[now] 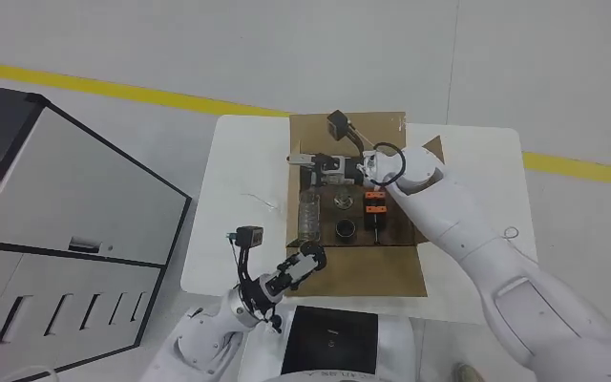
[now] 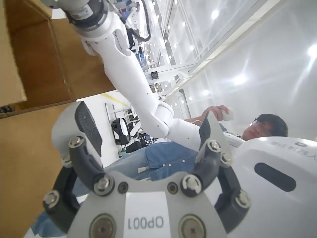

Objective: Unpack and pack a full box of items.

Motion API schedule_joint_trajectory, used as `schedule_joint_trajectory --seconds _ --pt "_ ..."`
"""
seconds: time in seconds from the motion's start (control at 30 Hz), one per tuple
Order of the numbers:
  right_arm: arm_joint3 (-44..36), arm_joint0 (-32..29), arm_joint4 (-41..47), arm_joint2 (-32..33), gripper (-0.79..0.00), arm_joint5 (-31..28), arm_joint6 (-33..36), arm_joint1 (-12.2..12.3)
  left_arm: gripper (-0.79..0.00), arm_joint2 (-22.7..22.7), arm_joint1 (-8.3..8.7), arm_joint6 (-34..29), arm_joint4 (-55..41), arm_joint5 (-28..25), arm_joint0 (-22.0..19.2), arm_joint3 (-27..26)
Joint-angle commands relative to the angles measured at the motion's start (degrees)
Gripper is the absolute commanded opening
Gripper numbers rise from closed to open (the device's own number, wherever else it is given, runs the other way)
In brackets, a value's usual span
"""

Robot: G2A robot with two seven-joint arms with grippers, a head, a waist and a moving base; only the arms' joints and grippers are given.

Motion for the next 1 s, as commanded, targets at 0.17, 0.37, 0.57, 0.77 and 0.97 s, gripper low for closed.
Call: schedule_joint_trajectory --seconds 0.17,0.37,0.57,0.77,0.97 --pt "1.31 0.09 0.27 0.18 -0.028 -0.67 0.63 -0.86 0.000 -0.12 -0.39 8.00 0.07 2.55 -3.88 4.89" --pt "2.07 -0.11 -0.56 1.01 0.000 -1.55 1.42 -1.04 0.000 -1.24 -0.52 14.56 2.34 3.14 -3.68 4.43" --pt "-1.03 -4.20 -4.40 7.27 0.000 -1.35 2.14 2.30 0.000 -3.35 -0.51 19.38 3.57 3.45 -3.10 4.55" --pt "-12.88 -15.49 -7.45 20.71 0.000 0.51 4.37 8.22 0.000 -4.84 -0.48 20.64 3.56 4.28 -4.87 6.50" --pt "-28.69 -30.58 -8.65 34.50 0.000 3.59 5.63 12.51 0.000 -5.76 -0.51 23.54 11.00 6.42 -8.27 8.70"
